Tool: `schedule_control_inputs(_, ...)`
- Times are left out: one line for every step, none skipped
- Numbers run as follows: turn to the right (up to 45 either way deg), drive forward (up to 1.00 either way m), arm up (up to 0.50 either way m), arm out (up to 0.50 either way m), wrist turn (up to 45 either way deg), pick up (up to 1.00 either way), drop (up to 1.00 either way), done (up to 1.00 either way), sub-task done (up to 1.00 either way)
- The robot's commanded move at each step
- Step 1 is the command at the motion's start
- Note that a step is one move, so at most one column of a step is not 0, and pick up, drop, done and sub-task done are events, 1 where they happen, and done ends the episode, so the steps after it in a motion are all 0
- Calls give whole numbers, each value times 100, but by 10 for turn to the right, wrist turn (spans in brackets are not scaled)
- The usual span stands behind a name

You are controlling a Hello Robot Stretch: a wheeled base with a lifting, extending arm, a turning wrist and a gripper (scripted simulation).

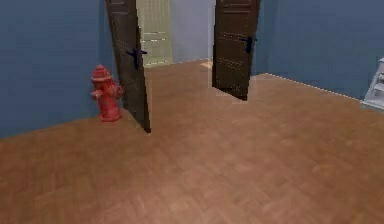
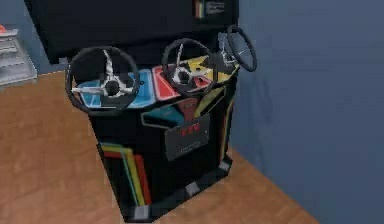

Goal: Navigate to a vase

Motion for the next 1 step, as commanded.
schedule_control_inputs(0, 100, 0, 0, 0, 0, 0, 0, 0)
